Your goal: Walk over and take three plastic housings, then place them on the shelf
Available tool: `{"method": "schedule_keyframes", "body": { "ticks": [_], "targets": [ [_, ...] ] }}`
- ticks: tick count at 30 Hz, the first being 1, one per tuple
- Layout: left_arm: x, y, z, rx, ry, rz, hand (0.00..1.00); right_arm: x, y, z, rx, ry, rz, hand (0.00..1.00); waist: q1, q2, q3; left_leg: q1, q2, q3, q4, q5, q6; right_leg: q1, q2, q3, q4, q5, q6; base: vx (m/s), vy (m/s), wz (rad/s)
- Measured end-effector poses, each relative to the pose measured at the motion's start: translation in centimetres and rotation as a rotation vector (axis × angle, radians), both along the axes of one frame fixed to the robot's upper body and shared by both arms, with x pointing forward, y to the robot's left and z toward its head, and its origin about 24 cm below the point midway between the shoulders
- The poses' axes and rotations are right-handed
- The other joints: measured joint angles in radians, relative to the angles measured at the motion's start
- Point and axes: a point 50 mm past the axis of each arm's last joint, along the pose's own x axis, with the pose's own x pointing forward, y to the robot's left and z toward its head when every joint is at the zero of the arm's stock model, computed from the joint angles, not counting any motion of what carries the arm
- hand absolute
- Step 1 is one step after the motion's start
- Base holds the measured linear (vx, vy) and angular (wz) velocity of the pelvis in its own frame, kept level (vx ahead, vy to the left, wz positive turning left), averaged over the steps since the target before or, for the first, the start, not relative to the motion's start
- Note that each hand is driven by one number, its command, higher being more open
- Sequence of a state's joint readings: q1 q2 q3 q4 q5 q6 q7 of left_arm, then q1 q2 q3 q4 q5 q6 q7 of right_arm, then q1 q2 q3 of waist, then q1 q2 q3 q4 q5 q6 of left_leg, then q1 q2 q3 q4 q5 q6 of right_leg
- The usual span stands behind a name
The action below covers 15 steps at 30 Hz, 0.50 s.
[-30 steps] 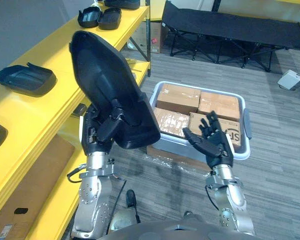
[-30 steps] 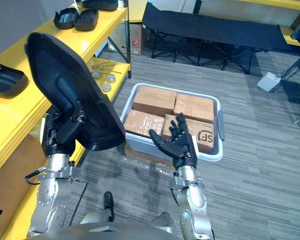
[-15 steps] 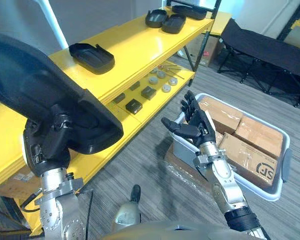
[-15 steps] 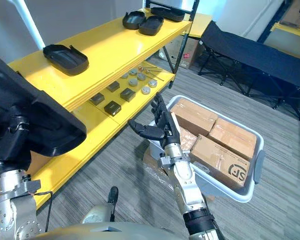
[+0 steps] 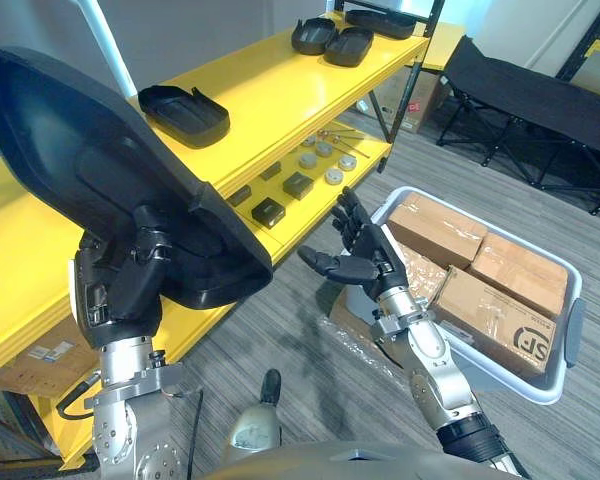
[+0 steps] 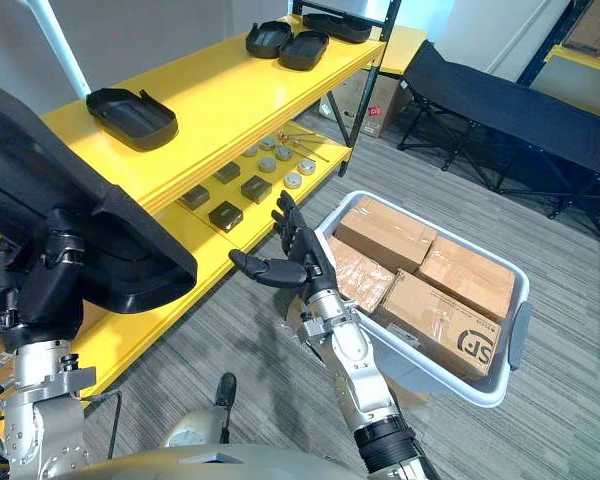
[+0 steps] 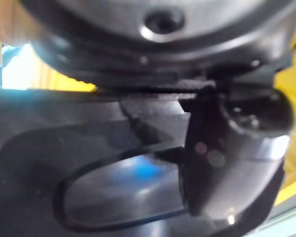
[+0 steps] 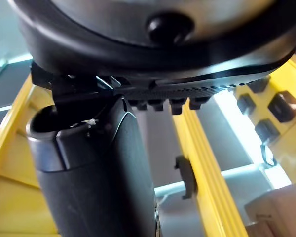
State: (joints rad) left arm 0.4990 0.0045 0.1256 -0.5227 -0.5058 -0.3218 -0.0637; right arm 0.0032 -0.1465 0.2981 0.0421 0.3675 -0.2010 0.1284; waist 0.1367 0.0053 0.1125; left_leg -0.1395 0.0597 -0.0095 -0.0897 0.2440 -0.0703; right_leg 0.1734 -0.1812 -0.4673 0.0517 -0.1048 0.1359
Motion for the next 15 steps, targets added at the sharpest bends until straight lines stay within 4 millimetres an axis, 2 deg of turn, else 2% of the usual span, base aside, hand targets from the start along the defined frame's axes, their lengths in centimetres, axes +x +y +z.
{"method": "schedule_keyframes", "body": {
  "ticks": [3,5,7,8,11,13,14,15],
  "targets": [
    [-0.1,-0.3,-0.2,-0.002,0.017,-0.016,0.00,-0.2,0.7,-0.2,0.000,0.008,0.032,1.00,-0.004,0.010,-0.002,-0.034,0.001,0.000,0.000,0.007,0.013,0.005,0.009,-0.055,0.001,0.004,0.007,0.01,-0.034,0.49],
    [0.4,-1.0,-0.4,0.003,0.016,-0.075,0.00,-0.3,0.4,-0.4,-0.012,0.017,0.014,1.00,-0.008,0.013,-0.001,-0.064,0.001,0.061,0.001,0.003,0.034,0.033,0.009,-0.157,0.002,0.002,0.011,0.01,-0.003,1.21],
    [0.5,-1.2,-0.4,0.009,0.013,-0.105,0.00,-0.2,0.1,-0.6,-0.024,0.024,-0.006,1.00,0.002,0.017,0.001,-0.065,-0.008,0.060,0.001,0.015,0.049,0.057,0.005,-0.200,0.018,-0.005,0.015,0.02,0.033,1.04],
    [0.3,-1.2,-0.5,0.014,0.010,-0.116,0.00,-0.1,0.1,-0.7,-0.035,0.024,-0.016,1.00,0.020,0.015,0.001,-0.063,-0.027,0.048,0.000,0.020,0.051,0.062,-0.012,-0.216,0.056,-0.037,0.000,0.01,0.051,0.84],
    [0.3,-1.0,-0.3,0.019,-0.006,-0.134,0.00,0.1,0.4,-0.4,-0.078,-0.006,-0.008,1.00,0.028,0.016,0.006,-0.068,-0.063,0.029,0.001,0.019,0.051,0.065,-0.040,-0.199,0.110,-0.112,-0.039,-0.02,0.045,0.78],
    [0.6,-1.3,-0.2,0.022,-0.033,-0.187,0.00,0.1,0.2,-0.2,-0.089,-0.024,-0.028,1.00,0.022,0.024,0.014,-0.069,-0.092,0.000,0.001,0.016,0.049,0.065,-0.039,-0.121,0.154,-0.161,-0.084,-0.05,0.023,0.77],
    [0.9,-1.6,-0.1,0.032,-0.044,-0.215,0.00,0.0,0.0,-0.2,-0.092,-0.025,-0.043,1.00,0.018,0.029,0.018,-0.069,-0.096,-0.011,0.001,0.010,0.044,0.064,-0.035,-0.092,0.170,-0.165,-0.092,-0.05,0.016,1.01],
    [1.7,-2.0,0.1,0.067,-0.074,-0.289,0.00,-0.1,-0.4,-0.3,-0.076,-0.018,-0.076,1.00,-0.001,0.001,0.033,-0.082,-0.118,-0.012,0.017,-0.040,0.031,0.062,-0.051,-0.036,0.182,-0.173,-0.106,-0.04,0.038,1.34]
  ]
}}
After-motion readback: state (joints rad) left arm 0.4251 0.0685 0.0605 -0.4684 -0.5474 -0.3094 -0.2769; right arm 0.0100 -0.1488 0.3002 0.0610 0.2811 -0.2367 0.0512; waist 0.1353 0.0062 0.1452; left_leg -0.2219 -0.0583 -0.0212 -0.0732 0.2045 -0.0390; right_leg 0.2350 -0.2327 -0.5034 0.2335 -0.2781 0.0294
